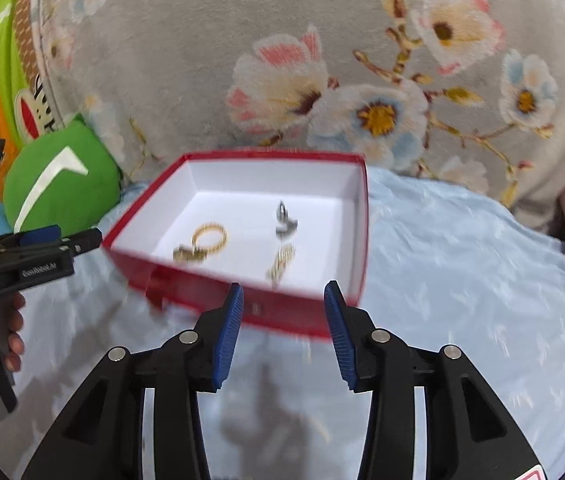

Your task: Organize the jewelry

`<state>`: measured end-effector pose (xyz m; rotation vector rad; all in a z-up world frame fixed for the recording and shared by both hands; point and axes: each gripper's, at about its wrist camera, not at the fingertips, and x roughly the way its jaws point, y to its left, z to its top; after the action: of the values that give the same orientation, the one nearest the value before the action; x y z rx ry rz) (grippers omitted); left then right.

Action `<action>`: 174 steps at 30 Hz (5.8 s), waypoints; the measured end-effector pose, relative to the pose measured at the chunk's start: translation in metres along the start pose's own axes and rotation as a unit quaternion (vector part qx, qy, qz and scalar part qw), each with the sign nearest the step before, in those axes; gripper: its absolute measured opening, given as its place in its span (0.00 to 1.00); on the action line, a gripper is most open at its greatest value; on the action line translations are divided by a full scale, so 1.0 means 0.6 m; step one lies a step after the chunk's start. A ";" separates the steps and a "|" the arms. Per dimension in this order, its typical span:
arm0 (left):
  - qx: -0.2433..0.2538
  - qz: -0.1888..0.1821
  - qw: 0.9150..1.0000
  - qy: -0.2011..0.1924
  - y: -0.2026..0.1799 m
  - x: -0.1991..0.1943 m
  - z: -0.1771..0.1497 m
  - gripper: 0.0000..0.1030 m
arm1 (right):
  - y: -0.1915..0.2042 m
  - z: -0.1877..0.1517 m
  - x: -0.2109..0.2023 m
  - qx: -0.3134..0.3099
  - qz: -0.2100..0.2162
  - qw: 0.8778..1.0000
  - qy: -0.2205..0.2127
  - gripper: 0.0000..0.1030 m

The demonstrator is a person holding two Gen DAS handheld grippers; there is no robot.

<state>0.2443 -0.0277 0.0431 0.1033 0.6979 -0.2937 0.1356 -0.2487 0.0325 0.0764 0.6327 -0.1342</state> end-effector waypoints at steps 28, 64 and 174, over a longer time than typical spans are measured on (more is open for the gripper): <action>-0.027 -0.033 0.991 0.128 -0.021 -0.067 -0.294 0.78 | 0.027 -0.227 -0.009 0.037 0.012 0.992 0.117 0.40; -0.055 -0.063 0.986 0.145 -0.019 -0.046 -0.292 0.70 | 0.052 -0.202 -0.071 0.035 0.055 0.994 0.090 0.04; 0.017 -0.011 1.000 0.015 -0.090 0.260 0.228 0.14 | -0.053 0.215 0.314 0.063 0.049 0.995 0.052 0.04</action>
<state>0.4260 -0.1417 0.0469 0.1330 0.7234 -0.3263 0.3563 -0.3139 0.0235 0.2372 0.7220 -0.0752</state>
